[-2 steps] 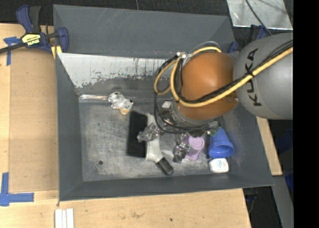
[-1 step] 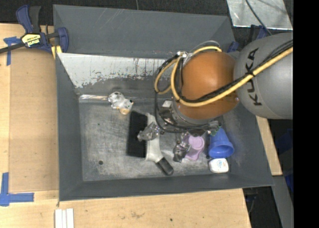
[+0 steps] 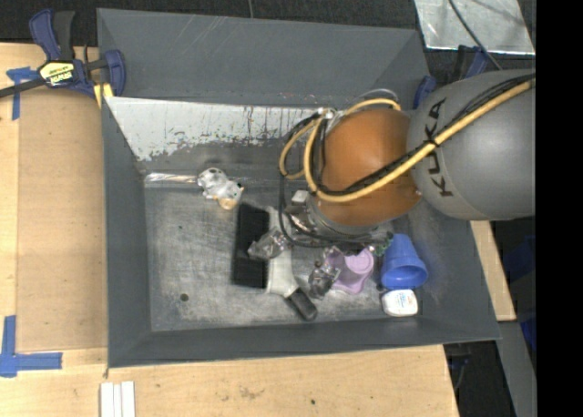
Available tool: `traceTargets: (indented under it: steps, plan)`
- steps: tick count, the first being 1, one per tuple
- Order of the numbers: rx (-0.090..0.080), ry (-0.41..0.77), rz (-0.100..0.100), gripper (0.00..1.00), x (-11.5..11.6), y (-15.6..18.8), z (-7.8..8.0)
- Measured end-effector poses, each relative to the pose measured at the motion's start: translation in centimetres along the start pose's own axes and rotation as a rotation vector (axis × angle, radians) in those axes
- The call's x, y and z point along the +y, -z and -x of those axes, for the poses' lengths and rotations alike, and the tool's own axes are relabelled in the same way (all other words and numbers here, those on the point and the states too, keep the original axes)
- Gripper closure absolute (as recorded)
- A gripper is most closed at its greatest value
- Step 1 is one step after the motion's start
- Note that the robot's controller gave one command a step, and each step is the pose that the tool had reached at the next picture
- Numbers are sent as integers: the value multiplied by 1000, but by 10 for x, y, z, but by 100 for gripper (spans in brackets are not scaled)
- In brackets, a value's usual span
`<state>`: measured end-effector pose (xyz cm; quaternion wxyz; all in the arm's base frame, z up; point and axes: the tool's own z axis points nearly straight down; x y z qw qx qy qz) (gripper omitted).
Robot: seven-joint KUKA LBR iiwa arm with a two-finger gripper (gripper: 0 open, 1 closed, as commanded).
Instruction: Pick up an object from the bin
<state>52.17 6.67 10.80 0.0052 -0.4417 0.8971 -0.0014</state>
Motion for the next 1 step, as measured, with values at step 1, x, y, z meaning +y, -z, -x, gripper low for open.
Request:
traceTargets:
  steps: [1]
  plan:
    - [-7,-32,-11,100,18,-32,10]
